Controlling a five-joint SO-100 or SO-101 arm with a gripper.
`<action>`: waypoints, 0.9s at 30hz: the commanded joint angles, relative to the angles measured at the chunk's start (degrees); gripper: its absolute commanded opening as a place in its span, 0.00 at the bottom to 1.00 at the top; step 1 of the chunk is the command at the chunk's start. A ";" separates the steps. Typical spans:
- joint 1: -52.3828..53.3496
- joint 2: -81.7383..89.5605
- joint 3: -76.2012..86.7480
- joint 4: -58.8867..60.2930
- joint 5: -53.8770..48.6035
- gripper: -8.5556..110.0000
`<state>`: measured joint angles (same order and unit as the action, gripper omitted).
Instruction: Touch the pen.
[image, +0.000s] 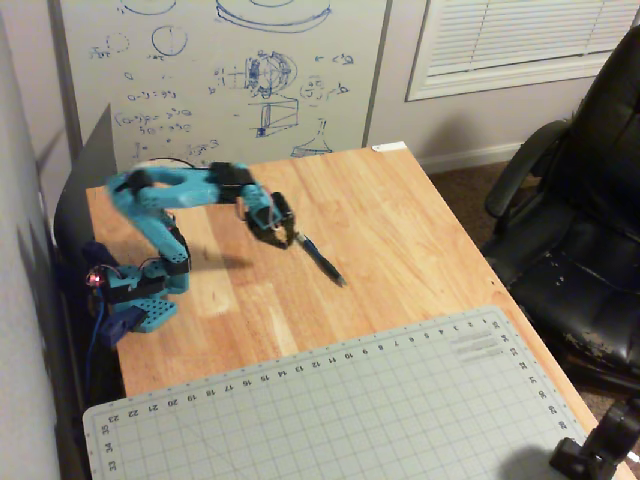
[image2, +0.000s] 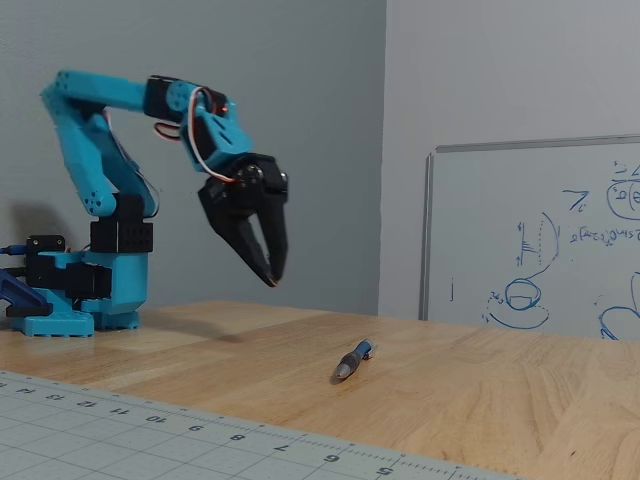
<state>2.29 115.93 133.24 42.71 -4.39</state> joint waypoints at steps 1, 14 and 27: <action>0.44 -11.60 -13.54 -3.87 -0.44 0.08; 2.90 -32.08 -33.49 -5.19 -0.44 0.08; 4.57 -37.53 -37.35 -5.19 -0.53 0.08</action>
<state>6.15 77.61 101.16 38.58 -4.39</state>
